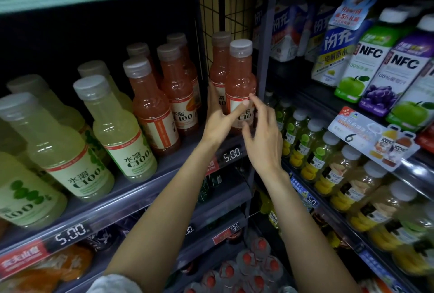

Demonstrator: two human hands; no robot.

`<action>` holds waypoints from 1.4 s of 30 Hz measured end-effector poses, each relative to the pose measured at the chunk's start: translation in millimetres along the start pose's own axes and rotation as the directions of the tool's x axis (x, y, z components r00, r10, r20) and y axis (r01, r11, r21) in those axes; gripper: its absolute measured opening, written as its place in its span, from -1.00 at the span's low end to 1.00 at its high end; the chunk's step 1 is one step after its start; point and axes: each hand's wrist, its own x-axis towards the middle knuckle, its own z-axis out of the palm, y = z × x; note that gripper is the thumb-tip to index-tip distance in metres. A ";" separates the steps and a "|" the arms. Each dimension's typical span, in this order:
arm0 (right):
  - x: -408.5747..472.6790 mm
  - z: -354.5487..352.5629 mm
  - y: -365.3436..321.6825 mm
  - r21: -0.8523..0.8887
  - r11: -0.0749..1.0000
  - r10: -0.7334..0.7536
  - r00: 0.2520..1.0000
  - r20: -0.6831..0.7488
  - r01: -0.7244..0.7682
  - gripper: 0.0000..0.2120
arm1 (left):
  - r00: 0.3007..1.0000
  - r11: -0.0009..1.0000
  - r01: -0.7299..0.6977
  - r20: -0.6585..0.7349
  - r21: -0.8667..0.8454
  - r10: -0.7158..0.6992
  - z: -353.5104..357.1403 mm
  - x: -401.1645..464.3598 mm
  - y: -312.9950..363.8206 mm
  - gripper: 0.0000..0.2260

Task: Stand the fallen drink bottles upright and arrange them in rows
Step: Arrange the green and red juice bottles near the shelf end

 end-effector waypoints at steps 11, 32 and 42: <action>-3.2 -3.9 4.6 -0.053 0.998 0.019 1.000 0.011 -0.018 -0.39 | 0.989 0.986 0.044 0.133 0.158 -0.066 17.6 4.5 -3.8 -0.28; 46.0 74.6 -83.5 0.346 0.931 -0.026 0.921 0.390 -0.120 -0.13 | 0.942 0.593 -0.136 -0.082 0.794 0.325 -97.4 -97.7 37.1 -0.35; 12.6 28.7 -60.7 0.335 0.937 0.032 0.978 0.208 -0.102 -0.17 | 0.875 0.679 -0.293 -0.097 0.673 0.474 -93.5 -98.7 33.1 -0.50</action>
